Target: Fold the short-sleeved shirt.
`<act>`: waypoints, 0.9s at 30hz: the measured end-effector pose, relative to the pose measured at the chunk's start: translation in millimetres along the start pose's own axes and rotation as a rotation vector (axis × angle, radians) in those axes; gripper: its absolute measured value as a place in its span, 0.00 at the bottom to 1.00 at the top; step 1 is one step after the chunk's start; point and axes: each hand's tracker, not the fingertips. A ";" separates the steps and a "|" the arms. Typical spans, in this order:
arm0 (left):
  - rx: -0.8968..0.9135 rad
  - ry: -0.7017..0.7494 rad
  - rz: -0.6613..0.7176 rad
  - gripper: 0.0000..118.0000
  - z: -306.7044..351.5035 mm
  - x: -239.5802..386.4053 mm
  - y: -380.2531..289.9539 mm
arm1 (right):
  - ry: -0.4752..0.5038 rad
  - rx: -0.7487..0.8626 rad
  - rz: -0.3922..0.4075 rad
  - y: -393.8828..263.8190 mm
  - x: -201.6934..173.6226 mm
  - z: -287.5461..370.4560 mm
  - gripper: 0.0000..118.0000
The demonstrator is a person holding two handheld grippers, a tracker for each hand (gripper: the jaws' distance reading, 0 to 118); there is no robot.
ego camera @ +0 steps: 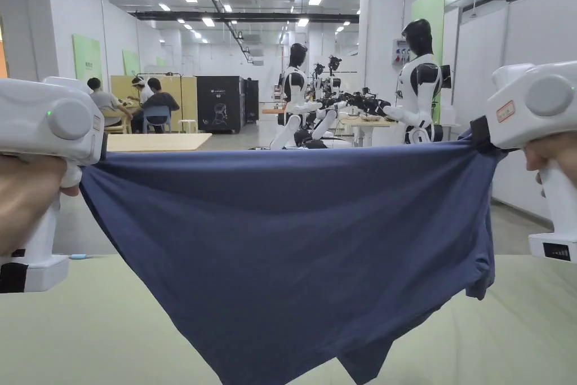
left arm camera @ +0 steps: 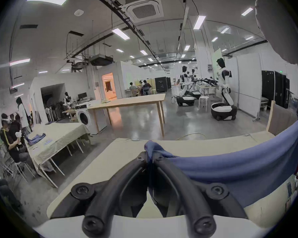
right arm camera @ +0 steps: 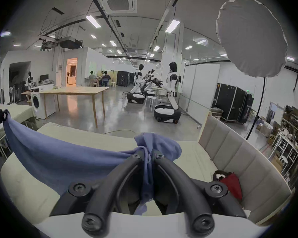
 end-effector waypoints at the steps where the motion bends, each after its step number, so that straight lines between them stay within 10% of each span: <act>1: -0.001 0.003 0.007 0.01 -8.7 3.8 -1.4 | 0.001 -0.002 -0.003 -0.2 -1.3 -11.4 0.08; 12: -0.176 -0.012 -0.041 0.01 -73.8 37.9 -114.7 | -0.014 -0.195 0.007 -118.8 -27.2 -93.0 0.08; 27: -0.399 -0.154 -0.060 0.01 38.8 -3.8 -337.6 | 0.093 -0.396 -0.082 -345.1 -20.8 29.0 0.08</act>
